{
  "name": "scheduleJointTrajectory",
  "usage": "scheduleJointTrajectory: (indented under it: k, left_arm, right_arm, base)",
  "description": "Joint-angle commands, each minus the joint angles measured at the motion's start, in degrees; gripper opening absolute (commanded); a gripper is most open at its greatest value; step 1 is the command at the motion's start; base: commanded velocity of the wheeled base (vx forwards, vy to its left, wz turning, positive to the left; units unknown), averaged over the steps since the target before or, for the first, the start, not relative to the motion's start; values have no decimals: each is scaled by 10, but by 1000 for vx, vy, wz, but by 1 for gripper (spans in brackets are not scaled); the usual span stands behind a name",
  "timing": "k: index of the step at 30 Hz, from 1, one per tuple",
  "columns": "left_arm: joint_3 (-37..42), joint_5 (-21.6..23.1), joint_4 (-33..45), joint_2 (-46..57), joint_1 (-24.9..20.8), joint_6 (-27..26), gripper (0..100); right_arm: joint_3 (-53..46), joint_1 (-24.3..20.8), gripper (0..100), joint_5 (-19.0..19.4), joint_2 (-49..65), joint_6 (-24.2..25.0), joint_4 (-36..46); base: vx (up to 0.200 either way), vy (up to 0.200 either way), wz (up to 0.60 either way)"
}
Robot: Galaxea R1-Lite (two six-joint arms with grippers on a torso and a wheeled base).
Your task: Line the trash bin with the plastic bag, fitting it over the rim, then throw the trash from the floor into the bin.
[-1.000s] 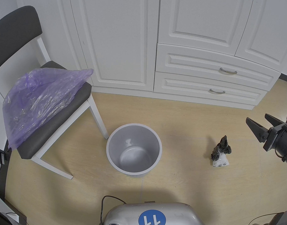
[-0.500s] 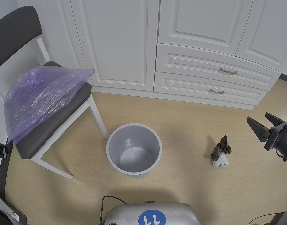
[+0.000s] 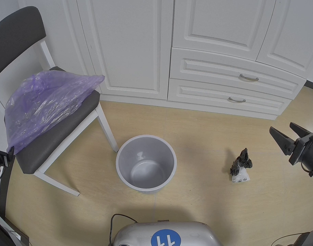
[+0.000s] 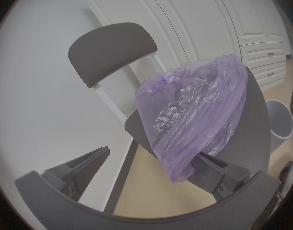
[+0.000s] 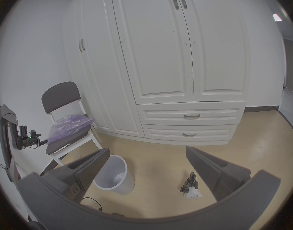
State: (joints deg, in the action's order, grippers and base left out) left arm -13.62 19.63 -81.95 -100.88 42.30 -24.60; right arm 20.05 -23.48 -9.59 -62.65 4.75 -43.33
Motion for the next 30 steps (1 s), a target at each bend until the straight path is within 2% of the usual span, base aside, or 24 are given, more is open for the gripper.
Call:
scheduleJointTrajectory:
  k: [1, 7, 27, 28, 30]
  left_arm:
    - [3, -12, -47, -54, -1, 4, 100]
    - [1, -14, -59, -55, -9, 28, 100]
    - [-3, -13, -60, -49, -9, 29, 100]
    - [-3, -14, -60, -44, -10, 30, 0]
    - [-2, -14, -60, -42, -11, 35, 0]
  right_arm:
    - [0, -3, 100, 0, 2, 0, 0]
    - [0, -3, 100, 0, 2, 0, 0]
    - [0, -10, 100, 0, 3, 0, 0]
    - [0, -11, 100, 0, 3, 0, 0]
    - [0, -11, 100, 0, 9, -1, 0]
  base:
    - [0, 0, 0]
    - [0, 0, 0]
    - [0, 0, 0]
    - [0, 0, 0]
    - [0, 0, 0]
